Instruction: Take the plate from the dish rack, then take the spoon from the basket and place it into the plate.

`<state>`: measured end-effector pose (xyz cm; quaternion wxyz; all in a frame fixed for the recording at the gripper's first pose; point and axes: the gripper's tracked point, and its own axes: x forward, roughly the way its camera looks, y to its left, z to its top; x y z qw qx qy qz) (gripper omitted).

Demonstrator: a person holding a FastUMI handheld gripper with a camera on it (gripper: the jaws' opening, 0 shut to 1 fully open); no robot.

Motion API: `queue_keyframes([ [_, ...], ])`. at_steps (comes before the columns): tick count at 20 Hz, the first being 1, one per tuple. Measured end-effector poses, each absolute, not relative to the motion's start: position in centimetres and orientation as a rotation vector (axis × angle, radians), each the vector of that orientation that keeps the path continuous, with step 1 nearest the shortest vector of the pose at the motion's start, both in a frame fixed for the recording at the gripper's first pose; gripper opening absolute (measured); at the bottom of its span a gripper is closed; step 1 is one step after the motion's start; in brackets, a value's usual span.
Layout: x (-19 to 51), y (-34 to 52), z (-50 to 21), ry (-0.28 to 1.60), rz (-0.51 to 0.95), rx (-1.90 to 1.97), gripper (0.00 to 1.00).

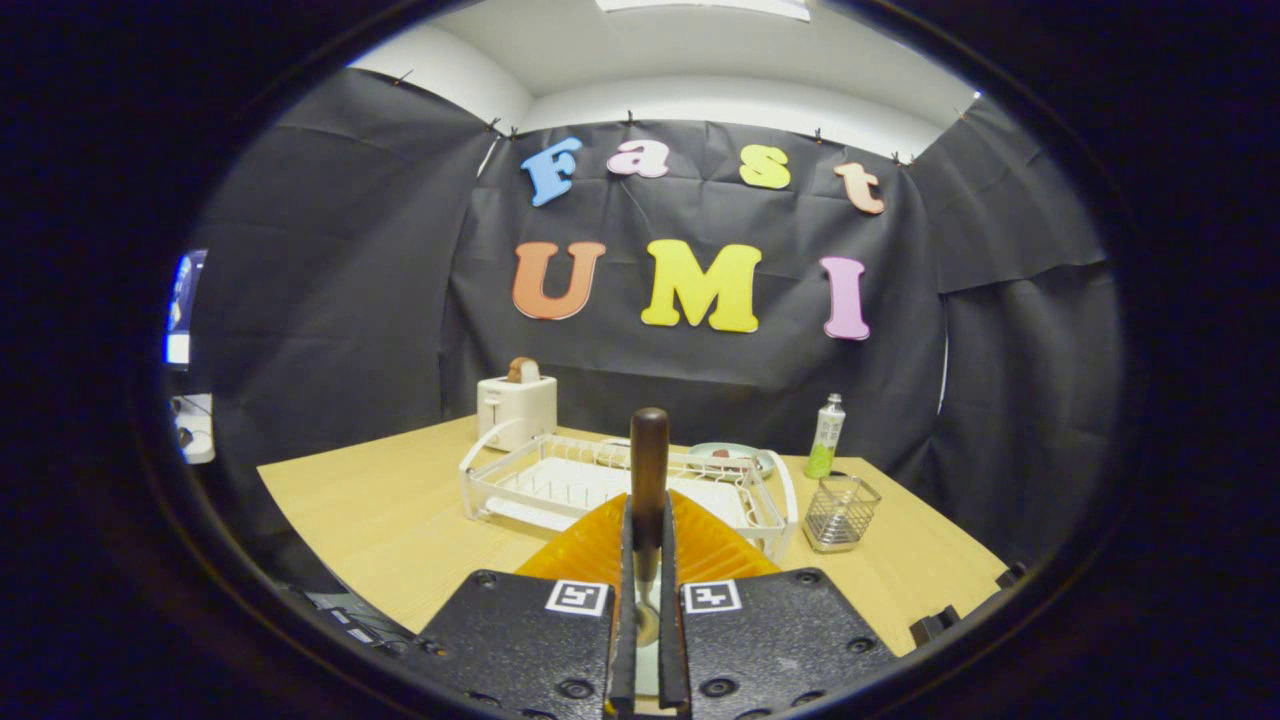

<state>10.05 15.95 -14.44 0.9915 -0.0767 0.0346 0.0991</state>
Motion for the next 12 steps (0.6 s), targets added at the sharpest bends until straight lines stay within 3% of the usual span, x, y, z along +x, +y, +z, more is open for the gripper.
queue_keyframes([
  [12,12.9,14.3,-18.3,0.147,0.097,-0.060,0.16],
])
